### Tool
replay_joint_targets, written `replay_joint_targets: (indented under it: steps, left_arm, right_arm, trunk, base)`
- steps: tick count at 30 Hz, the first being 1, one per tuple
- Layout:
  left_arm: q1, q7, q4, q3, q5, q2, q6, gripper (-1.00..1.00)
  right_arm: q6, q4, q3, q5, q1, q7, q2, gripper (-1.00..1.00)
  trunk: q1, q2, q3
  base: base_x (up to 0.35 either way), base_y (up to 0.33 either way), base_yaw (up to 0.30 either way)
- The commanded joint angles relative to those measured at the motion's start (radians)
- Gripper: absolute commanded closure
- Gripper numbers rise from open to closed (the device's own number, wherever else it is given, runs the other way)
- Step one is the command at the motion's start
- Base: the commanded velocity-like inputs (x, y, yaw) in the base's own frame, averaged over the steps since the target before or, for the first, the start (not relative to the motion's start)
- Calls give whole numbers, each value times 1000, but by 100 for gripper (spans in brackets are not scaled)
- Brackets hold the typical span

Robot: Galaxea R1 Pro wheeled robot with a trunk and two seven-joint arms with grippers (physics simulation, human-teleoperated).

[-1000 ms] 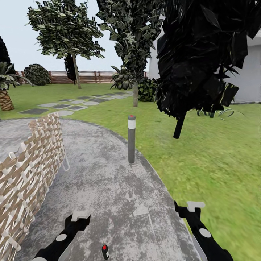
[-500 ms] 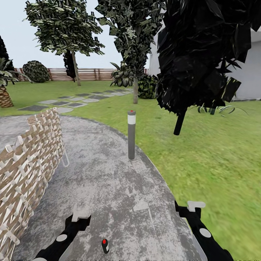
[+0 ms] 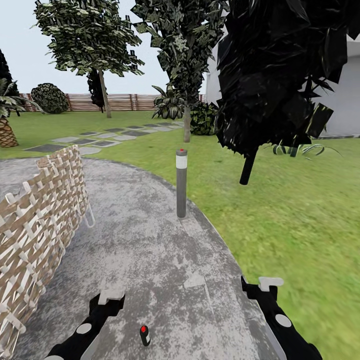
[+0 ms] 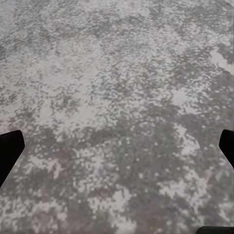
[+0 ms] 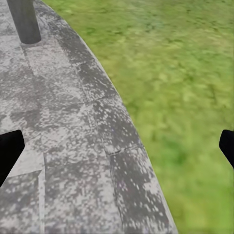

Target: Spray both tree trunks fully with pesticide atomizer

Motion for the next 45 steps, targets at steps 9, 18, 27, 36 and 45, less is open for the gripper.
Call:
replay_joint_targets:
  steps: [9, 18, 27, 36, 45]
  left_arm:
    - [0, 2, -1, -3, 0, -3, 0, -100]
    - [0, 2, -2, -2, 1, -2, 0, -100]
    - [0, 0, -2, -3, 1, 0, 0, -100]
    - [0, 2, -2, -2, 2, 1, 0, -100]
    - [1, 1, -1, -2, 2, 1, -1, -100]
  right_arm:
    - [0, -1, 1, -1, 0, 1, 0, -100]
    - [0, -1, 1, -1, 0, 2, 0, -100]
    - [-1, -1, 1, -1, 0, 1, 0, -100]
    - [-1, 0, 1, -1, 0, -1, 1, -100]
    - [0, 0, 0, -1, 0, -1, 1, -100]
  trunk:
    - [0, 0, 0]
    - [0, 0, 0]
    - [0, 0, 0]
    - [35, -63, -36]
    - [54, -98, -65]
  base:
    - [-120, -147, 0]
    - [-145, -85, -163]
    - [-4, -2, -10]
    - [0, 0, 0]
    - [0, 0, 0]
